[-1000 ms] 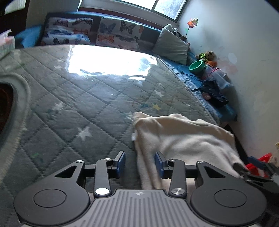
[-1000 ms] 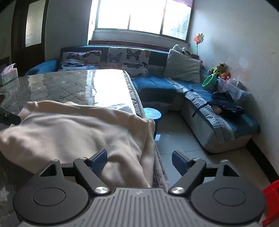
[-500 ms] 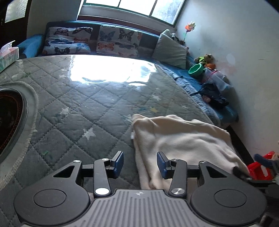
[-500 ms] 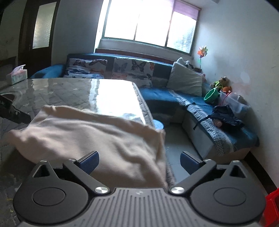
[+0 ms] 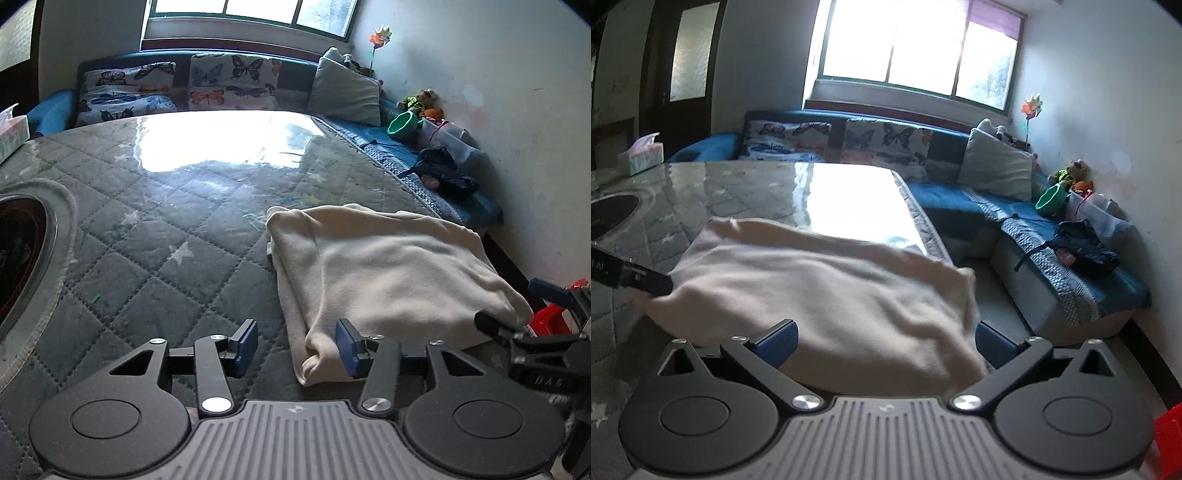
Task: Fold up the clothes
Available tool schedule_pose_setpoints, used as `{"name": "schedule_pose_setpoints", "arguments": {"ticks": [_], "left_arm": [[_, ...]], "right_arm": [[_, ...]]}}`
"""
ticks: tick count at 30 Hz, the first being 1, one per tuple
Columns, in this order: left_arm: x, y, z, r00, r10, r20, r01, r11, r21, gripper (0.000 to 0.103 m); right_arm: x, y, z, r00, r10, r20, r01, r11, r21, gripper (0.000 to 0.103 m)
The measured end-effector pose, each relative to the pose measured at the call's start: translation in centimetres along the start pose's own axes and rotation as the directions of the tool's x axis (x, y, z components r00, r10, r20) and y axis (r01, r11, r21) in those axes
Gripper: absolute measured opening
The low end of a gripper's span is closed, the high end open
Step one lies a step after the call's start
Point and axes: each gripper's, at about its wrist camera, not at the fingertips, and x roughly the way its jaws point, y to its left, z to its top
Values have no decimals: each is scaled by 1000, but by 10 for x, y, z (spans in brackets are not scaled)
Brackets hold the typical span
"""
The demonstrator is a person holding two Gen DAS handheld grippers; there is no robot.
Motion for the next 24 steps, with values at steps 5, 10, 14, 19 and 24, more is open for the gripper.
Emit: {"name": "schedule_pose_setpoints", "arguments": {"ticks": [5, 10, 14, 19, 24], "left_arm": [[-6, 3, -2, 1000, 8, 0, -8, 1000, 3, 60], [-11, 3, -7, 1000, 16, -1, -16, 1000, 2, 72], [-17, 1, -12, 1000, 19, 1, -19, 1000, 20, 78], [-23, 1, -20, 1000, 15, 3, -15, 999, 30, 90], [-30, -1, -28, 1000, 15, 12, -16, 999, 43, 100]], "right_arm": [[-12, 3, -1, 1000, 21, 16, -21, 999, 26, 103], [-19, 6, -3, 997, 77, -9, -77, 995, 62, 103], [-20, 12, -7, 994, 106, -31, -103, 991, 82, 103], [-23, 19, -13, 991, 124, -48, -119, 988, 100, 103], [-25, 23, -19, 989, 132, -68, -124, 986, 112, 103]]}}
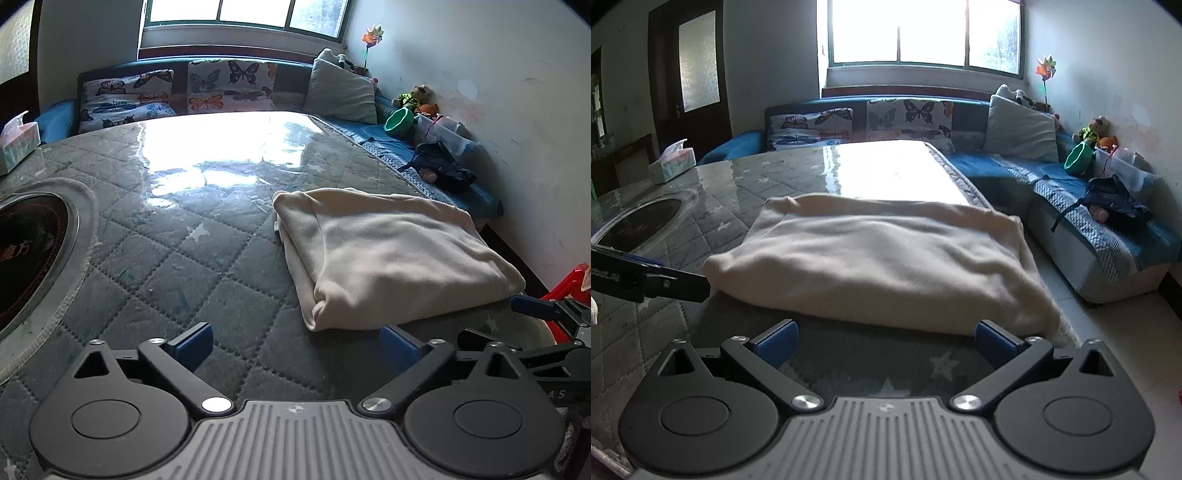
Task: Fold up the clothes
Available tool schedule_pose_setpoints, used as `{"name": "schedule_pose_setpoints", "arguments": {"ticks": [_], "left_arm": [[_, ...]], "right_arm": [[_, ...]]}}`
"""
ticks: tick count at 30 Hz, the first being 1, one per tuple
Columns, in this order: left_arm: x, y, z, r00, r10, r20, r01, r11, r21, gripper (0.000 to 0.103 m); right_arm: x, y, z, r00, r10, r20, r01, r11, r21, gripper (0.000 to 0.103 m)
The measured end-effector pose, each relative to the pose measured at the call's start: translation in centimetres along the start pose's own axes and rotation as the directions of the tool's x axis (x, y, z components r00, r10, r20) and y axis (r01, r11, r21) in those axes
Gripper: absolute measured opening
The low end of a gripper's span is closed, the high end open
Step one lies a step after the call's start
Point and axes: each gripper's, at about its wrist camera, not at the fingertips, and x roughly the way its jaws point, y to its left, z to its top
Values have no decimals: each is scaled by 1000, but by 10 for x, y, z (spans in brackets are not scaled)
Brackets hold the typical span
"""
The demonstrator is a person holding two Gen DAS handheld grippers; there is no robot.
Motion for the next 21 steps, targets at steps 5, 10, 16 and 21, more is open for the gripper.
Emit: {"name": "schedule_pose_setpoints", "arguments": {"ticks": [5, 10, 16, 21], "left_arm": [[-5, 3, -8, 1000, -5, -8, 5, 1000, -11, 103], [-11, 5, -15, 1000, -13, -19, 12, 1000, -17, 103], [-17, 2, -23, 999, -19, -30, 19, 1000, -9, 103], [-20, 1, -29, 999, -7, -37, 7, 1000, -4, 103]], "right_arm": [[-2, 5, -8, 1000, 2, -18, -2, 1000, 7, 103], [-4, 11, -12, 999, 14, -29, -14, 1000, 18, 103], [-4, 15, -18, 998, 29, -49, -28, 999, 20, 103], [-6, 18, -22, 998, 18, -55, -17, 1000, 16, 103]]}}
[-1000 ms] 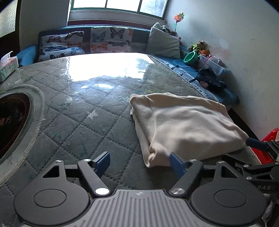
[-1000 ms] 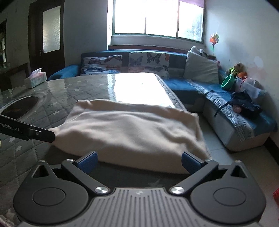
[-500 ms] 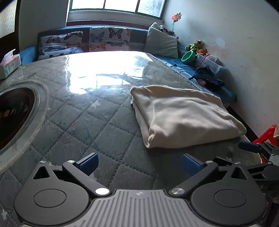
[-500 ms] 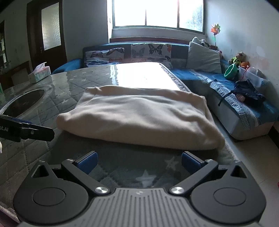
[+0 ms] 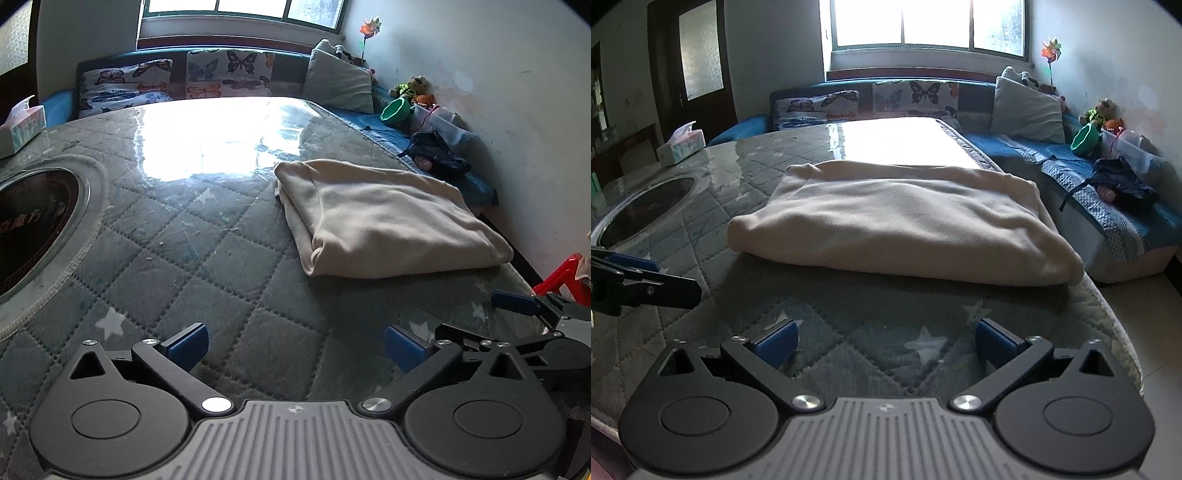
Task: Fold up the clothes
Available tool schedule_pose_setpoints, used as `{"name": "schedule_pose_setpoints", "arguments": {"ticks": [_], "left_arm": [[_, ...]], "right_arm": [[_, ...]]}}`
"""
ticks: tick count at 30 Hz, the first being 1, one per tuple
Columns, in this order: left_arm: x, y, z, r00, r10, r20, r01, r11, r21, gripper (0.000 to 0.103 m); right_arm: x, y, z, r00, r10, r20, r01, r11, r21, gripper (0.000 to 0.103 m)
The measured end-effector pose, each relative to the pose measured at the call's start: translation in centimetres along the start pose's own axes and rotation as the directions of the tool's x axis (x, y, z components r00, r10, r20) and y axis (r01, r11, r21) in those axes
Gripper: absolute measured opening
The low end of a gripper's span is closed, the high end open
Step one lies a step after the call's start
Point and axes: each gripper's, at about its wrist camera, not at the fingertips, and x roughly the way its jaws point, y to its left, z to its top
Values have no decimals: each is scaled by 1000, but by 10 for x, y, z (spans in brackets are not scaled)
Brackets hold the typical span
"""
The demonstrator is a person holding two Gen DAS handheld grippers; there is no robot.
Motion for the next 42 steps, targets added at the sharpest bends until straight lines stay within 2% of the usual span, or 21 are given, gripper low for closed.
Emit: {"name": "schedule_pose_setpoints", "arguments": {"ticks": [18, 42], "left_arm": [[-6, -6, -12, 1000, 16, -6, -16, 1000, 12, 103], [-11, -17, -20, 1000, 5, -21, -4, 999, 37, 103]], "right_arm": [[-2, 5, -5, 999, -46, 21, 45, 998, 38, 103], [-14, 7, -7, 997, -73, -11, 74, 992, 101, 103]]}}
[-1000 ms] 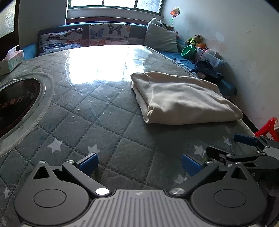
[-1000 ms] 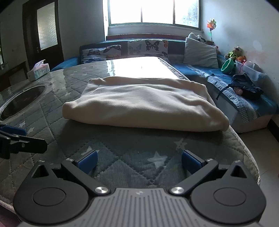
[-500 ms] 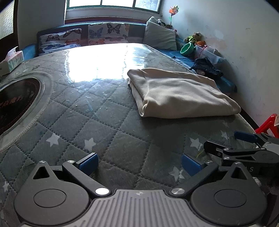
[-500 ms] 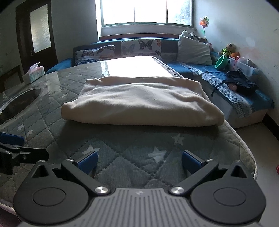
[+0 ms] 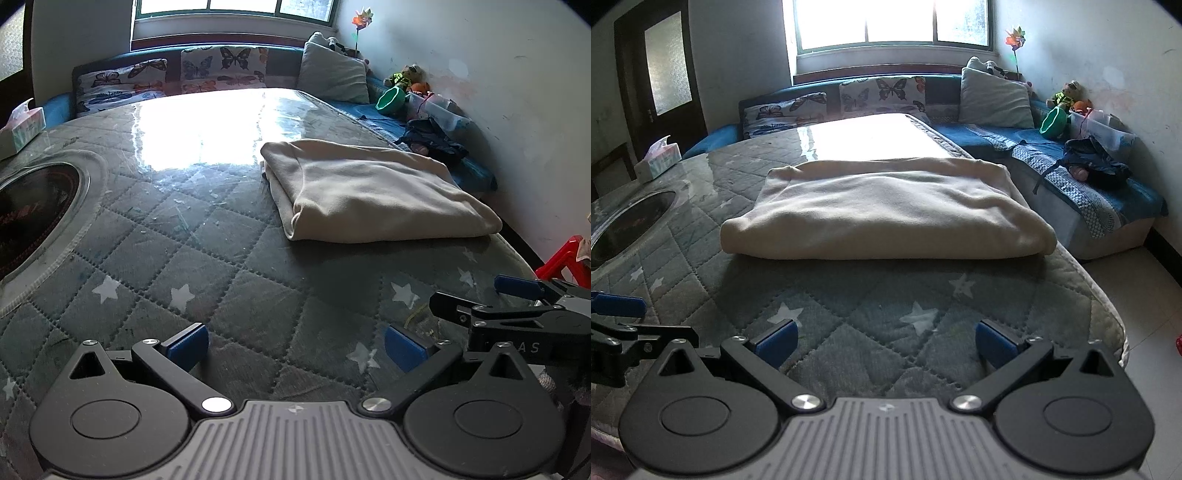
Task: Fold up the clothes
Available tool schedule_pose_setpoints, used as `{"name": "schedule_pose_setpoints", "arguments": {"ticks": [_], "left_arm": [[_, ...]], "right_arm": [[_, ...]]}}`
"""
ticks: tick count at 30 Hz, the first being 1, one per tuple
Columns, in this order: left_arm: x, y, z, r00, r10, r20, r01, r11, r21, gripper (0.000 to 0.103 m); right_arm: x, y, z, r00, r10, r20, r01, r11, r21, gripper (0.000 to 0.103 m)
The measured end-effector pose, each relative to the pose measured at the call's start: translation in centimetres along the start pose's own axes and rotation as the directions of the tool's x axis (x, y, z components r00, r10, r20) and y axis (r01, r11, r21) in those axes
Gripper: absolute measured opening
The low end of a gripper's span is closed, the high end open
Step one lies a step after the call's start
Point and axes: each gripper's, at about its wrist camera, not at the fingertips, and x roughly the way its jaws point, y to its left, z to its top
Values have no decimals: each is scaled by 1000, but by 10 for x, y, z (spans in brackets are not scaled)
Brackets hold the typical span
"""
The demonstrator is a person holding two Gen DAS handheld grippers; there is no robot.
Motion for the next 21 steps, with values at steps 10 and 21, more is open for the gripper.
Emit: {"name": "schedule_pose_setpoints", "arguments": {"ticks": [10, 21], "left_arm": [[-2, -3, -2, 1000, -9, -5, 9, 1000, 4, 103], [-3, -4, -2, 1000, -22, -5, 22, 1000, 4, 103]], "right_arm": [[-5, -1, 1, 1000, 0, 16, 0, 1000, 10, 103], [-7, 1, 0, 1000, 6, 20, -6, 1000, 9, 103]]}}
